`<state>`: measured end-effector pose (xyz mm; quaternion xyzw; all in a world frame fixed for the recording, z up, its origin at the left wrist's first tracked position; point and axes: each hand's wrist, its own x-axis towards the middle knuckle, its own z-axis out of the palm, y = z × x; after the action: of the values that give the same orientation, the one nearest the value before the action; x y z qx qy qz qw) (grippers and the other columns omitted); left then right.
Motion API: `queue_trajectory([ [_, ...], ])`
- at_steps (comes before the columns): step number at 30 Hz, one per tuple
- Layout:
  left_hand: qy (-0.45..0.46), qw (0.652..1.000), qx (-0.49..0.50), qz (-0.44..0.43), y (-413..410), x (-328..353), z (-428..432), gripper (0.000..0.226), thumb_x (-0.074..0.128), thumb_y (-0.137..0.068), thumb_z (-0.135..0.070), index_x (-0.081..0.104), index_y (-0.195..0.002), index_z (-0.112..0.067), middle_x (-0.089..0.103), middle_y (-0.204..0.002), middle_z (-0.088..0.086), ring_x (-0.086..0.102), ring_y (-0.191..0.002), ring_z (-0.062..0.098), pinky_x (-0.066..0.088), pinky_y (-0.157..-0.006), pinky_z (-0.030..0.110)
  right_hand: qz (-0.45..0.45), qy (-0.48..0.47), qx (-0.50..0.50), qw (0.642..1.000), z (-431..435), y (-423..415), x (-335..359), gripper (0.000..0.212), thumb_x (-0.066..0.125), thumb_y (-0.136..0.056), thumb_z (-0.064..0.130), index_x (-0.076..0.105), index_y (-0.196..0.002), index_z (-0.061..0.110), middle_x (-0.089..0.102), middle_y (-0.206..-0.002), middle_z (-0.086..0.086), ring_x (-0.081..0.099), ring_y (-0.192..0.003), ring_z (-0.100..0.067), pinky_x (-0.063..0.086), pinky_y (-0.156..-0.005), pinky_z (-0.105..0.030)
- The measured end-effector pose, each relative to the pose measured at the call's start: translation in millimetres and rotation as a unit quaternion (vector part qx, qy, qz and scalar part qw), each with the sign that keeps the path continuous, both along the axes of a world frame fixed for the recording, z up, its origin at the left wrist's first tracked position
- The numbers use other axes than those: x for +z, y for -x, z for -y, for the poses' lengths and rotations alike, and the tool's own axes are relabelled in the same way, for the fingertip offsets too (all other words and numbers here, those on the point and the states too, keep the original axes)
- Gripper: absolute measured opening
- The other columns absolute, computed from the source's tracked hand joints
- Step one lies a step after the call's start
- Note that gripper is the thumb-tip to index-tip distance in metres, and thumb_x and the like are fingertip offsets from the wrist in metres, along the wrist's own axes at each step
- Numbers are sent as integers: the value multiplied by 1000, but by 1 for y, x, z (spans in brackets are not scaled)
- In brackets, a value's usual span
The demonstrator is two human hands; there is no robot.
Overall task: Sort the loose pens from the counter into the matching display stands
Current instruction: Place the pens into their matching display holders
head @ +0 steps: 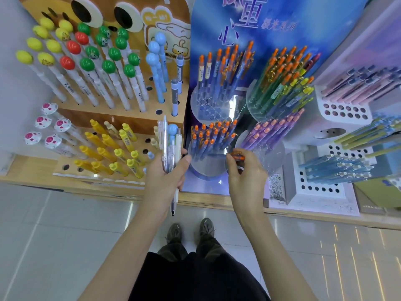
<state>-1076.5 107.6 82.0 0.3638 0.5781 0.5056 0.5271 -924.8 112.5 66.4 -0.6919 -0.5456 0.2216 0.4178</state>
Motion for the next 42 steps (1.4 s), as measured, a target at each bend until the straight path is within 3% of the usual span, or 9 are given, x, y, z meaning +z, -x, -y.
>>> queue_trajectory([
  [5, -6, 1000, 15, -14, -13, -8, -3, 11, 60, -92, -10, 62, -97, -20, 45, -47, -10, 37, -42, 5, 35, -43, 19, 48, -37, 74, 995, -20, 9, 4, 13, 64, -90, 6, 65, -101, -2, 63, -93, -13, 60, -76, -23, 45, -70, -25],
  [11, -9, 999, 27, -43, -19, -18, -15, 16, 61, -91, -11, 62, -105, -19, 49, -48, -13, 40, -43, 4, 38, -44, 20, 55, -37, 82, 994, -33, 7, -1, 12, 60, -92, 7, 64, -89, -4, 63, -86, -16, 59, -76, -30, 44, -69, -36],
  [16, 7, 998, 42, -49, -23, -26, -19, 21, 63, -89, -18, 63, -111, -18, 51, -55, -13, 44, -45, 3, 40, -46, 20, 93, -21, 94, 991, -32, 7, -10, 12, 66, -88, 7, 66, -90, -5, 66, -87, -18, 62, -76, -32, 32, -64, -19],
  [22, 12, 998, 33, -48, -21, -28, -19, 19, 63, -89, -22, 63, -108, -23, 52, -53, -15, 42, -45, 5, 40, -48, 24, 121, 16, 126, 984, -44, 6, -11, 17, 65, -88, 9, 57, -78, -3, 61, -75, -18, 54, -68, -31, 29, -57, -27],
  [25, 13, 999, 28, -38, -22, -25, -20, 22, 63, -87, -26, 63, -109, -22, 54, -59, -13, 42, -47, 6, 40, -51, 29, 117, 49, 146, 981, -42, 4, -13, 17, 64, -89, 10, 58, -82, -4, 63, -80, -18, 57, -72, -33, 37, -61, -32],
  [29, -18, 1000, -4, 21, -20, -16, -19, 22, 60, -87, -33, 61, -106, -21, 49, -57, -13, 40, -45, 6, 39, -47, 24, 81, 56, 135, 986, -30, 2, -1, 16, 66, -89, 12, 64, -92, -4, 68, -83, -16, 63, -77, -31, 48, -70, -42],
  [35, -34, 990, -66, 124, -13, 0, -8, 8, 48, -92, -32, 51, -95, -25, 52, -65, -4, 36, -41, 10, 36, -41, 20, -67, -19, 80, 994, -14, 3, 48, 12, 58, -91, 15, 69, -94, 15, 67, -88, 2, 60, -76, -5, 45, -66, -12],
  [40, -48, 985, -99, 135, -7, 12, -1, 23, 54, -91, -32, 50, -102, -12, 58, -69, 2, 42, -41, 15, 39, -42, 24, -216, 58, 152, 963, -23, 14, 76, 11, 62, -92, 14, 69, -100, 12, 65, -91, 0, 56, -76, 1, 42, -68, -11],
  [42, -55, 985, -103, 124, -6, 17, 0, 29, 57, -88, -31, 51, -105, -8, 62, -71, 4, 47, -43, 17, 42, -43, 27, -269, 98, 182, 941, -25, 20, 81, 14, 61, -92, 16, 67, -102, 8, 64, -89, -5, 57, -73, -10, 47, -70, -20],
])
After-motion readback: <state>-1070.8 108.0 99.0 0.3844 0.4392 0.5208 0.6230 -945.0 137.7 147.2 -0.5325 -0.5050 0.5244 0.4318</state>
